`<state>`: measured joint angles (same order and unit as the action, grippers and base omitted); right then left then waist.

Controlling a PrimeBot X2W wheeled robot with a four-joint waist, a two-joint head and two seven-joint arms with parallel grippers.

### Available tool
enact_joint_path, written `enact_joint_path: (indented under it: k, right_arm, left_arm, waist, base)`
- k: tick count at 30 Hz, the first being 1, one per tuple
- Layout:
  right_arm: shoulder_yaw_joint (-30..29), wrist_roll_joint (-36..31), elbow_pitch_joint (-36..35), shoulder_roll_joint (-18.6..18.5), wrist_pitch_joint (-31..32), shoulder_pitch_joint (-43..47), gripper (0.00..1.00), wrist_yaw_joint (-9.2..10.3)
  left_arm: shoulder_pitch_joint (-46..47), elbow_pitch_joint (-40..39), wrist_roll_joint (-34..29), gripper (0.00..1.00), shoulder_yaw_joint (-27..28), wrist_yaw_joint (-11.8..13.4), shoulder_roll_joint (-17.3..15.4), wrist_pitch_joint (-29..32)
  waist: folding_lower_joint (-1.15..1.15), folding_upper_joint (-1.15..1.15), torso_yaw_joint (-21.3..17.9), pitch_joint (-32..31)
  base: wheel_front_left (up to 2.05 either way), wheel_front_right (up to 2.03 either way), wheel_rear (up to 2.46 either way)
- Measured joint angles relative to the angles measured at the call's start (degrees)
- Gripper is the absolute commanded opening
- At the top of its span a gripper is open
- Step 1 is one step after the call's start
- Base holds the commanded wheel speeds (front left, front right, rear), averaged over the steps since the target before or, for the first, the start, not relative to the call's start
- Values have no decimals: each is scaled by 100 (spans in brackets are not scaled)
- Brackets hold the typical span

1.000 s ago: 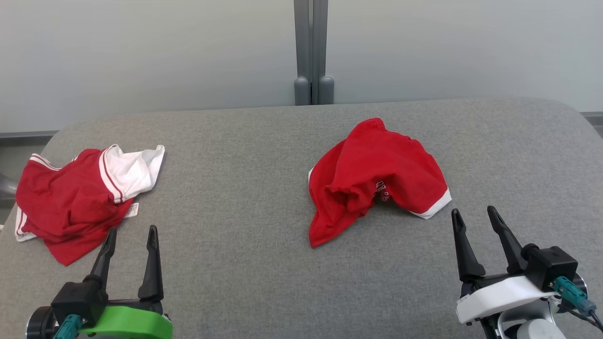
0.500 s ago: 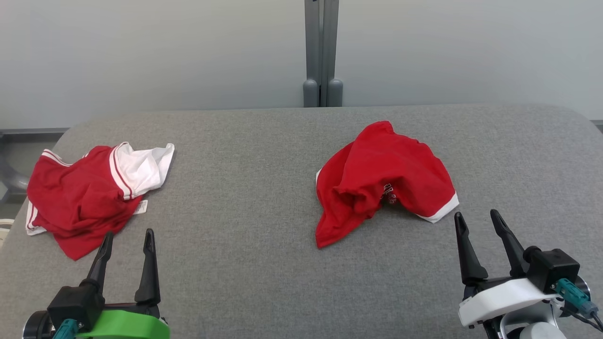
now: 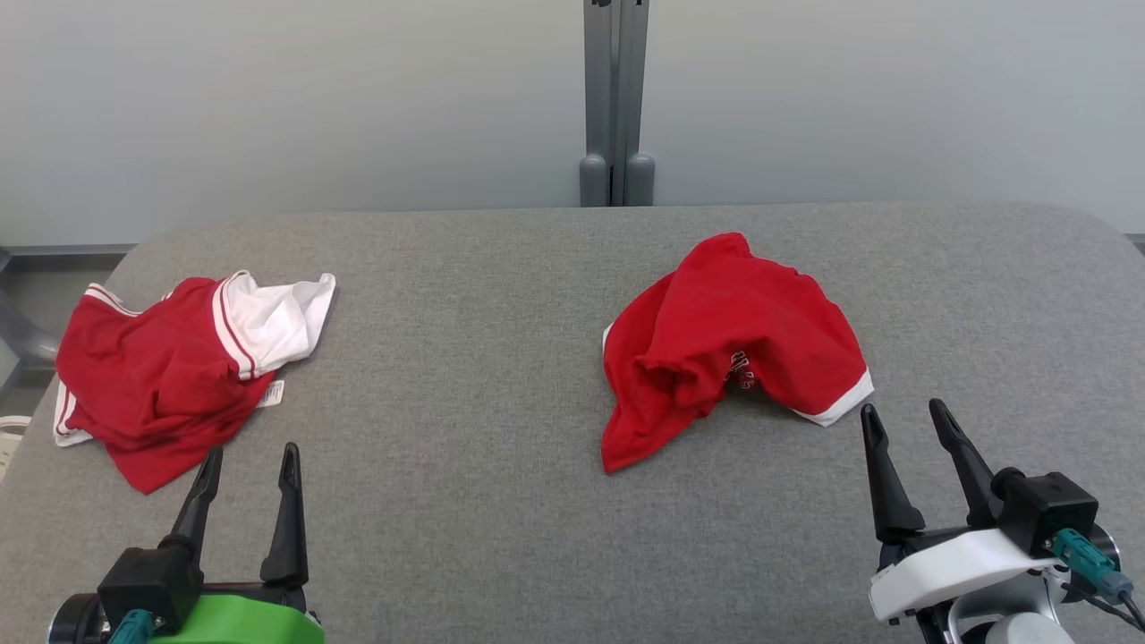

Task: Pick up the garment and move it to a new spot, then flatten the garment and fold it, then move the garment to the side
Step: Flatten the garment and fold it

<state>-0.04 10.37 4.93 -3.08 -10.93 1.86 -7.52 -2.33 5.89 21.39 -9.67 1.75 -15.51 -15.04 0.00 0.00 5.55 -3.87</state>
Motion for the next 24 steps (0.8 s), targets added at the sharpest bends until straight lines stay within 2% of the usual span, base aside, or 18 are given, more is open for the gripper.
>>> enact_joint_path:
  k: [24]
  right_arm:
    - [-24,-19,-19,8,33,14,100,0]
  left_arm:
    - [-44,1,-19,100,57,4,8,-1]
  waist:
    - [0,0,-48,15]
  base:
    - [0,0,0]
